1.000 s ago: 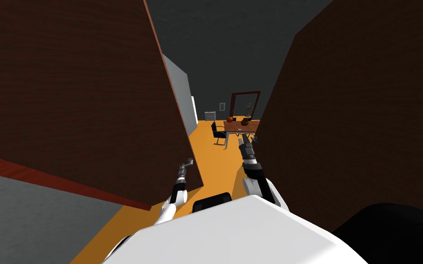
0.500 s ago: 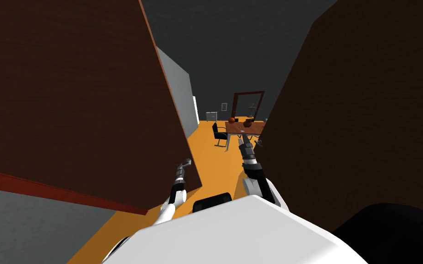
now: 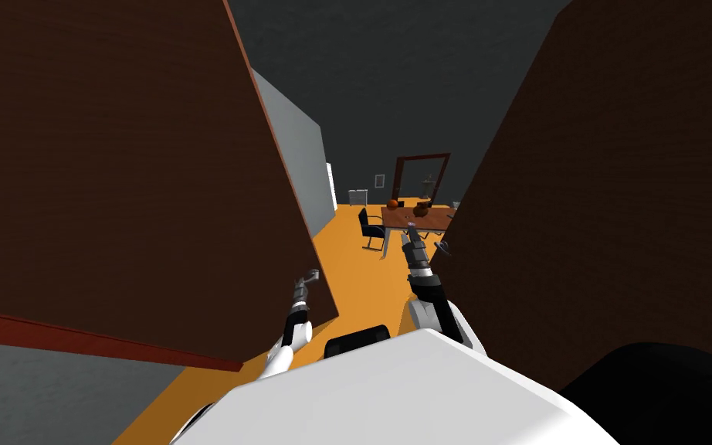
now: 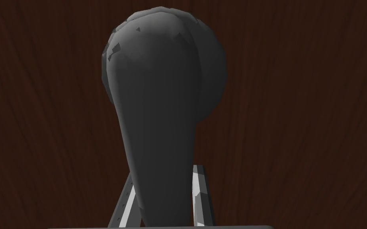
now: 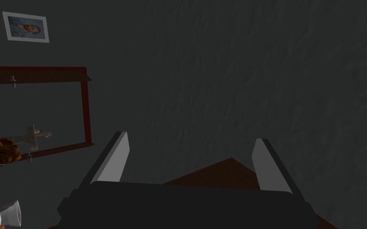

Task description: Push the door open

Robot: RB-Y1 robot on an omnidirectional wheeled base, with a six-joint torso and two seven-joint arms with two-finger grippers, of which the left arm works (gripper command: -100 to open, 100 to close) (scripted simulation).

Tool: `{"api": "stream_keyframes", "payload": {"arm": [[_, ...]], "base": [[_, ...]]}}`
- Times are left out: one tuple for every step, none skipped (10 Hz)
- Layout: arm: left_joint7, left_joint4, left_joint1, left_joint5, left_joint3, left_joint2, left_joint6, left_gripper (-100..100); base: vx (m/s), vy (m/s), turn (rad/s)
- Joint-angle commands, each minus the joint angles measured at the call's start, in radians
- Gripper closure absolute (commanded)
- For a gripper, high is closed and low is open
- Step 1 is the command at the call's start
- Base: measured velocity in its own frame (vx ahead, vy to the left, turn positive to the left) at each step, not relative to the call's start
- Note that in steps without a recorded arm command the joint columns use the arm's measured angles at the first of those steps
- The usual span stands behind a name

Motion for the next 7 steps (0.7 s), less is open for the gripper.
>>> {"api": "stream_keyframes", "payload": {"arm": [[-0.001, 0.007, -0.01, 0.008, 0.01, 0.006, -0.006, 100], [-0.005, 0.009, -0.01, 0.016, 0.02, 0.01, -0.007, 100], [-0.008, 0.009, -0.009, 0.021, 0.028, 0.012, -0.008, 100], [-0.012, 0.01, -0.009, 0.028, 0.036, 0.015, -0.009, 100], [-0.015, 0.011, -0.009, 0.034, 0.044, 0.017, -0.01, 100], [-0.021, 0.013, -0.008, 0.044, 0.058, 0.021, -0.011, 100], [-0.021, 0.013, -0.008, 0.044, 0.058, 0.021, -0.011, 100]], "base": [[0.191, -0.039, 0.03], [0.199, -0.019, 0.037], [0.197, -0.012, 0.025], [0.219, -0.033, 0.03], [0.217, -0.04, 0.045], [0.227, -0.066, 0.064], [0.154, -0.027, 0.047]]}}
